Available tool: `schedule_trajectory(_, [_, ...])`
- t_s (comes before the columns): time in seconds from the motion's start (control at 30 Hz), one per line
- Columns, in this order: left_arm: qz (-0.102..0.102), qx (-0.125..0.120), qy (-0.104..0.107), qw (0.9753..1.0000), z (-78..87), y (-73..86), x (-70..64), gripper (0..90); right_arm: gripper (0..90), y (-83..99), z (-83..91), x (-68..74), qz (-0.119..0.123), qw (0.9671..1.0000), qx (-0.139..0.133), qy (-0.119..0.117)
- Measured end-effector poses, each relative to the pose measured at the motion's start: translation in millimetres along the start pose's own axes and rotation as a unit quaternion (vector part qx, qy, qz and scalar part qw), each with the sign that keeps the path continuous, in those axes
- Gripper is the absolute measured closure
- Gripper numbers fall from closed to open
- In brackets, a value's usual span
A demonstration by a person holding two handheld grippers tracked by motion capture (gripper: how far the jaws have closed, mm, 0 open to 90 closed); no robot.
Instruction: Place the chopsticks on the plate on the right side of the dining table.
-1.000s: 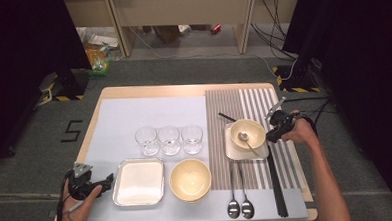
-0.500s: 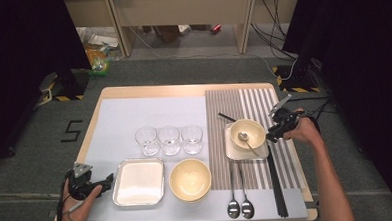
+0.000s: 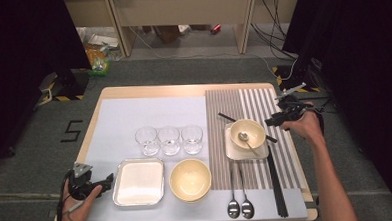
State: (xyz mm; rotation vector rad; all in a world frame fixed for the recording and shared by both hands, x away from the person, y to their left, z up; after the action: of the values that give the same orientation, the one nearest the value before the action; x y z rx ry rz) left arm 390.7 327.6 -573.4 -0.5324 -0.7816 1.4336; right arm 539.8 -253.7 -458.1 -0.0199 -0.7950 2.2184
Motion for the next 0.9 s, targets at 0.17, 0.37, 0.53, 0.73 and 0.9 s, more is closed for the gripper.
schedule_trajectory(0.17, [-0.001, 0.001, 0.0, 1.0, 0.1, 0.2, 0.2, 11.1, 53.2, -20.8, -0.3, 14.4, -0.002, 0.9997, -0.023, 0.001])
schedule_trajectory(0.37, [-0.001, 0.002, 0.001, 1.0, 0.3, 0.3, 0.2, 11.1, 50.5, -50.5, -18.7, 34.2, 0.004, 0.9995, -0.031, 0.0])
schedule_trajectory(0.53, [-0.002, 0.002, 0.001, 1.0, 0.4, 0.4, 0.2, 11.1, 49.3, -70.5, -43.7, 46.4, 0.008, 0.9998, -0.02, -0.003])
schedule_trajectory(0.73, [-0.001, 0.002, 0.001, 1.0, 0.3, 0.4, 0.2, 11.1, 48.5, -85.8, -65.9, 47.3, 0.011, 0.9999, -0.008, 0.006])
schedule_trajectory(0.9, [-0.001, 0.002, 0.001, 1.0, 0.3, 0.3, 0.2, 11.1, 47.6, -90.1, -75.6, 44.5, 0.004, 0.9999, 0.002, 0.015])
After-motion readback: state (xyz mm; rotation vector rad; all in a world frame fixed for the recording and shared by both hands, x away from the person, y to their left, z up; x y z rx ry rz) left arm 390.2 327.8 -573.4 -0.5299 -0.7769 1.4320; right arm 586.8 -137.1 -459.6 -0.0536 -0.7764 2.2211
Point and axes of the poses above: each handheld gripper's, and its own axes: z roughly backward along the jaws, y roughly out of its underside, x roughly to its left, the point moved 10 cm from there along -z, roughly forward along the jaws, and after that the axes turned 15 degrees about -y, right-handed, at the moved point
